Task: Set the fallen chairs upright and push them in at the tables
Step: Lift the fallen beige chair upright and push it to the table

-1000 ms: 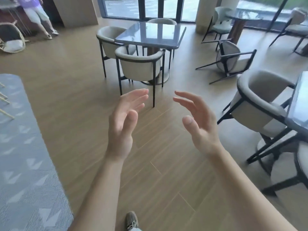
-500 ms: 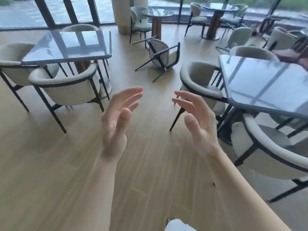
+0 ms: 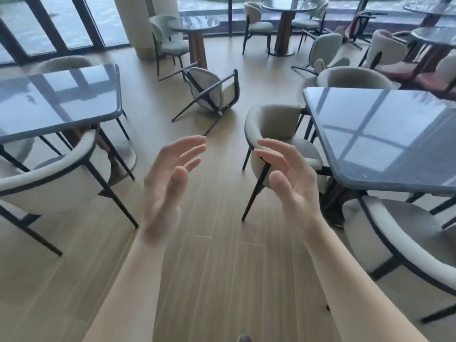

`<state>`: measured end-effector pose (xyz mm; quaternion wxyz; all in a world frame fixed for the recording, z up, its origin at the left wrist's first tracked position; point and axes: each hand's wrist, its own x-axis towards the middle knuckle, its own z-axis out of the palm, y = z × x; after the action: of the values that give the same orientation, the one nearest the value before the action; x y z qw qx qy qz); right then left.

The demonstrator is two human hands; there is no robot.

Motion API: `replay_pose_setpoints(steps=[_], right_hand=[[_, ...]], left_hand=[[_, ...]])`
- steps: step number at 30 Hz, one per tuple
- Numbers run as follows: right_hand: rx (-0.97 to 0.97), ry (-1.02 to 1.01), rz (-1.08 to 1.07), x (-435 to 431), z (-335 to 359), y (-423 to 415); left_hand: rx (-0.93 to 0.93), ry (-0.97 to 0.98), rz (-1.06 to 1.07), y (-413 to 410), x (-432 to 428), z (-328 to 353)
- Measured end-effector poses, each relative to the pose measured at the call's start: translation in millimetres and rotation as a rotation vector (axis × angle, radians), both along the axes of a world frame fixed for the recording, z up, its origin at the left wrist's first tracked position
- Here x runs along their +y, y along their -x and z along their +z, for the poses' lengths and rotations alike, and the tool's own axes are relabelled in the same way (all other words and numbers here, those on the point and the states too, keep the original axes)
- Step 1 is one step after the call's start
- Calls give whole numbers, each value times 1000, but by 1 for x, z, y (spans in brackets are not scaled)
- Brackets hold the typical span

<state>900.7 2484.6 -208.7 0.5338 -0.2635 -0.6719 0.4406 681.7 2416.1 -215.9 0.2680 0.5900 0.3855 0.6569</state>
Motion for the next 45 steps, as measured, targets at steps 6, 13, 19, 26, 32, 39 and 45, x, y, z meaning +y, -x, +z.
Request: replay_pose_setpoints(steps=[6,13,19,26,32,39,45], right_hand=[[13,16,67,102,-8,88],[0,-37,106,246,-28,203],[4,-92,63,360,0,294],[27,-99,-22,477,17,347],[40,-108,-42,599,2,373],[74,-74,-71,748,17,414],[26,-37,-41,858,15,455]], left_hand=[[-48,34,211,64,83,16],[-85,35,236,170,211,9],[-86,-10,178,267,333,32],[-45,-15,96,326,472,42],[-35,19,60,356,598,44],[7,-4,79,401,742,49],[-18,9,53,435,854,43]])
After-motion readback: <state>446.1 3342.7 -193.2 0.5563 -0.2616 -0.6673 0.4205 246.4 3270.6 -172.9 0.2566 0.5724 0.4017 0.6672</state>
